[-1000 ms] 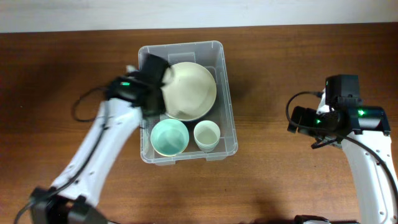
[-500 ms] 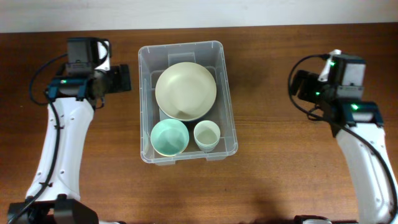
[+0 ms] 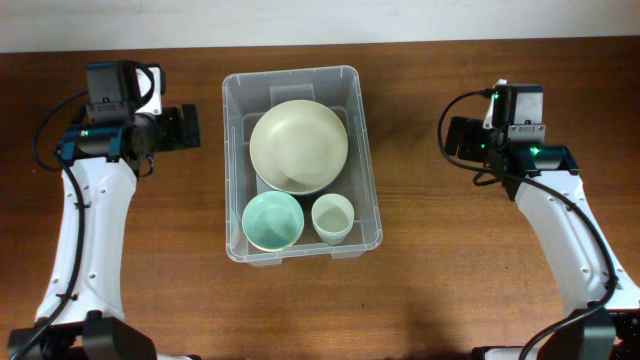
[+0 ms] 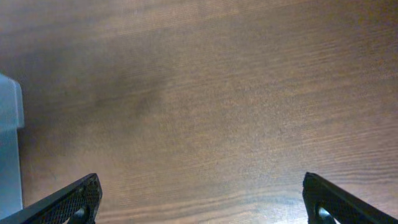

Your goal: Pack container

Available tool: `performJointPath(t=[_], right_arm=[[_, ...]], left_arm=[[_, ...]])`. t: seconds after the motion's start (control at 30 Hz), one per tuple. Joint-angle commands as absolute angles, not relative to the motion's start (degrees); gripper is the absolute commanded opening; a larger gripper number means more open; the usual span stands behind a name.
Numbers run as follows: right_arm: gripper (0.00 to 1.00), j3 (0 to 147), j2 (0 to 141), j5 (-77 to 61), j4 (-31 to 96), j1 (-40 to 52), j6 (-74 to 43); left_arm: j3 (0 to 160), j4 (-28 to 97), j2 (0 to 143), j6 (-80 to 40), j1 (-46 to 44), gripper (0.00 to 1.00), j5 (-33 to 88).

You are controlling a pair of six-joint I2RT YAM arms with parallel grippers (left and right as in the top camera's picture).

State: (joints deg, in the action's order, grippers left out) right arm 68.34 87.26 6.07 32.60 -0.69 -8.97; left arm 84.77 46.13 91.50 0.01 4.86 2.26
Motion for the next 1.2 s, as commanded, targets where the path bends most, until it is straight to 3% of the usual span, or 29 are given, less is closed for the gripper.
performJointPath(t=[0.0,0.27,0.67,0.9,1.17], right_arm=[[0.99,68.5,84.7,6.7,34.1,-0.4,-7.7],[0.99,66.6,75.7,9.5,38.9,-0.4,-11.5],[0.99,43.8,48.4,9.5,34.5,-0.4,-11.4],[0.99,35.8,31.0,4.7,38.3,-0.4,-11.4],[0.99,35.2,28.8,4.7,39.0,-0.4,-11.4]], left_arm=[[85.4,47.0,91.8,1.4,5.3,0.99,3.3],[82.6,50.5,87.9,3.1,5.8,0.99,3.5],[56.6,35.4,61.7,1.5,5.8,1.0,7.3],[44.1,34.6,46.9,0.5,5.8,0.99,7.3],[41.5,35.0,43.8,0.5,5.8,0.99,7.3]])
